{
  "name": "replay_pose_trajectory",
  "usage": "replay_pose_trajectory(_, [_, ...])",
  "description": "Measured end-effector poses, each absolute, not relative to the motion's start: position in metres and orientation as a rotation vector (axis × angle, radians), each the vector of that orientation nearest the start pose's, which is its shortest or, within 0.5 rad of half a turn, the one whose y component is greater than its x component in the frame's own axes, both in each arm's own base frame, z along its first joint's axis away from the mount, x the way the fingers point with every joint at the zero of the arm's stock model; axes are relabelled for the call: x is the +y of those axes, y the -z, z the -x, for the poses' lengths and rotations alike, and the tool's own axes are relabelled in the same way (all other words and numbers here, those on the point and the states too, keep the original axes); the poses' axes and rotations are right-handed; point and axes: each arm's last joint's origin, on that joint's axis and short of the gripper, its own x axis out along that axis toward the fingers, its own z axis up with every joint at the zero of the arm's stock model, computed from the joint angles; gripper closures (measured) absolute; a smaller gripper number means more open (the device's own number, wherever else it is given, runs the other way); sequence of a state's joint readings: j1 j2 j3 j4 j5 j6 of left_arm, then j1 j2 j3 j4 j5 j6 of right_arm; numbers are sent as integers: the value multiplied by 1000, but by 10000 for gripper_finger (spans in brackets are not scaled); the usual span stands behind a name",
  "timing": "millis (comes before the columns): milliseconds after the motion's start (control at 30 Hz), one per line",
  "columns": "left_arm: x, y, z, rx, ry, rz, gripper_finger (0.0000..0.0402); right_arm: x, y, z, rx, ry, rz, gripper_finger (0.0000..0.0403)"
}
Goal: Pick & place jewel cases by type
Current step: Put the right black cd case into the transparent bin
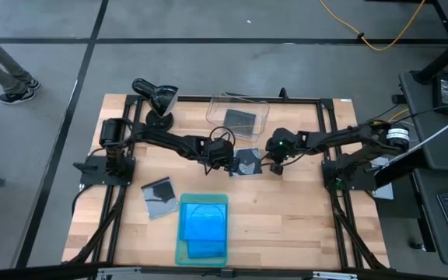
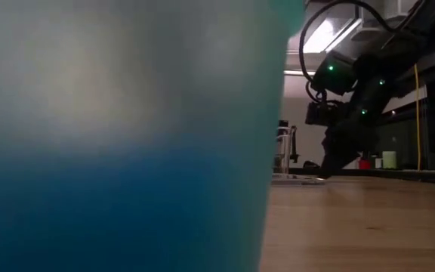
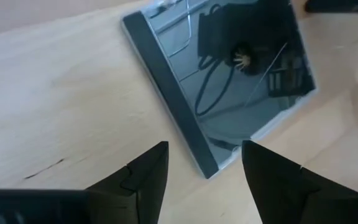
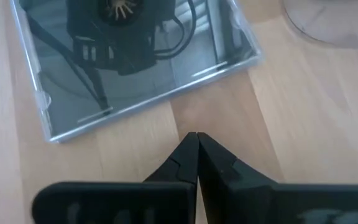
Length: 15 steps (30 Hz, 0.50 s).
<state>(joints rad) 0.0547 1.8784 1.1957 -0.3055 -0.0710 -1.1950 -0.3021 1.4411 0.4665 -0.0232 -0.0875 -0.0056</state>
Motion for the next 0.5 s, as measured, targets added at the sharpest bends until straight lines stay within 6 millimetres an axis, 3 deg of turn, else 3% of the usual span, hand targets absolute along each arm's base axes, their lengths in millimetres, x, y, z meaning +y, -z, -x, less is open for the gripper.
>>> replay_pose_trajectory(500, [30,-153,-387,783,-685,1119,208,-66,-109,-224,937,121,-182,393])
